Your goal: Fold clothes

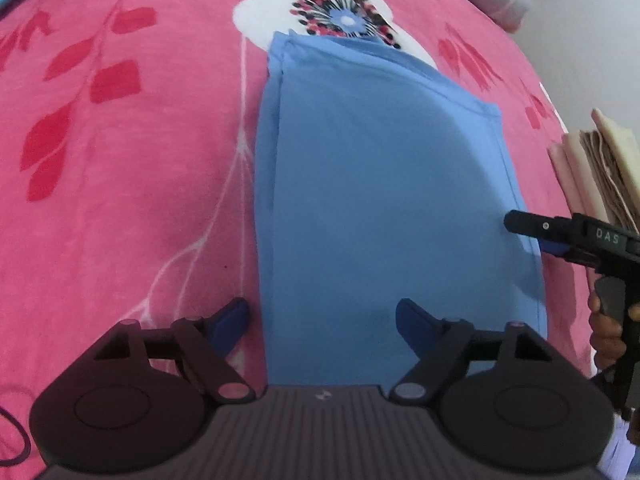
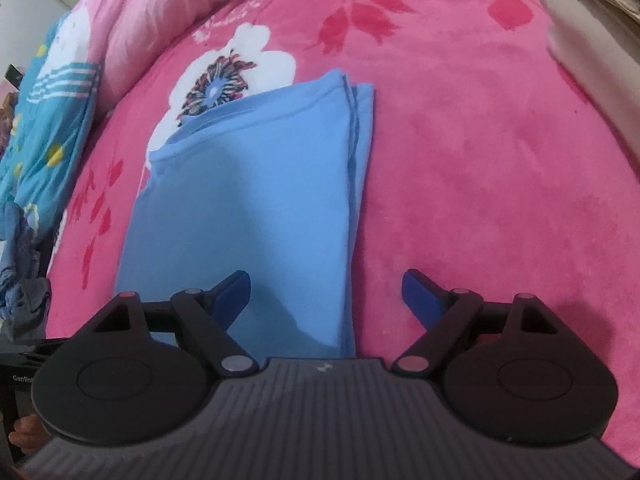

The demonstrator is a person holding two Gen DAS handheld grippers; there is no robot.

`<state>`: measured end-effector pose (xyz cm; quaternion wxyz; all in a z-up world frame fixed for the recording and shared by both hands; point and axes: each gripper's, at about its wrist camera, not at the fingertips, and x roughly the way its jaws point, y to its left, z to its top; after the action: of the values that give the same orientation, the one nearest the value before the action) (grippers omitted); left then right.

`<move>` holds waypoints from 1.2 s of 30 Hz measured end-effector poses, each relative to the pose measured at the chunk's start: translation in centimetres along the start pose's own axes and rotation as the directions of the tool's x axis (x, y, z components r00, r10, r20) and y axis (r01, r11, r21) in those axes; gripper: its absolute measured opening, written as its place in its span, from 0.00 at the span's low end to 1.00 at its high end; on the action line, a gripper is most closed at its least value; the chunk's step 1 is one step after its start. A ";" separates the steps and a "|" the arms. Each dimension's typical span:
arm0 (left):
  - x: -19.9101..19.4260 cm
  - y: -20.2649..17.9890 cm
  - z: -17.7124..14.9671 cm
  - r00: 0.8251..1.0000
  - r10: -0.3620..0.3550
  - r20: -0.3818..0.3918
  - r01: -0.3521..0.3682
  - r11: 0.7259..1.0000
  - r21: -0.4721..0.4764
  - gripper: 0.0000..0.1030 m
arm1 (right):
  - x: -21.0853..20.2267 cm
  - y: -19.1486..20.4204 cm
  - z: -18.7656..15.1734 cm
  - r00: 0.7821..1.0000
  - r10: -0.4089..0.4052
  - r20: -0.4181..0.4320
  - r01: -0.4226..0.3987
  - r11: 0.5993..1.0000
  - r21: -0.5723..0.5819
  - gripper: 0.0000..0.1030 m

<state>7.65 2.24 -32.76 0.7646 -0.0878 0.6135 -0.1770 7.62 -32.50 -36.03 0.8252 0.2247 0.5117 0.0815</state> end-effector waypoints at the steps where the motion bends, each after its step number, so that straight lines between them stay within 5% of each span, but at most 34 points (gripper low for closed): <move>1: 0.0 -0.1 -0.1 1.000 -0.012 -0.011 0.012 1.000 0.004 0.79 | -0.2 -0.2 -0.4 1.000 0.017 -0.010 -0.017 1.000 0.011 0.82; 9: -0.1 -0.7 -1.4 0.994 -0.067 -0.082 0.069 0.997 0.024 0.74 | -2.2 -2.2 -4.8 0.975 0.188 -0.121 -0.157 0.960 0.230 0.79; 12: -0.1 -0.6 -1.2 0.994 -0.062 -0.091 0.065 0.997 0.029 0.70 | -4.4 -2.7 -5.9 0.985 0.159 -0.073 -0.123 0.926 0.357 0.76; 16: -0.2 0.1 -1.1 0.993 -0.067 -0.095 0.067 0.998 -0.003 0.57 | -7.2 -3.8 -9.2 0.985 0.170 0.007 -0.141 0.794 0.591 0.78; 21: -0.2 0.8 -1.0 0.995 -0.020 -0.102 0.019 1.000 -0.013 0.28 | -4.0 -0.4 -13.0 0.927 0.374 0.000 -0.249 0.617 0.747 0.77; 25: -0.1 1.1 -0.4 0.993 -0.026 -0.114 0.021 0.999 -0.045 0.09 | -0.5 1.4 -13.6 0.903 0.429 0.022 -0.267 0.521 0.811 0.73; 28: -0.1 1.2 0.2 0.991 -0.056 -0.121 0.047 0.996 -0.075 0.06 | 0.8 2.2 -13.5 0.907 0.422 0.001 -0.243 0.521 0.818 0.70; 36: -2.3 1.9 1.7 0.976 -0.212 -0.059 0.198 0.962 -0.187 0.06 | 3.7 3.2 -14.0 0.842 0.527 0.114 -0.317 0.313 0.895 0.63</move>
<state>9.23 4.76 -30.94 0.7065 -0.2125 0.6440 -0.2024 -2.75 -24.33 -42.83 0.4733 0.7391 0.4778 0.0367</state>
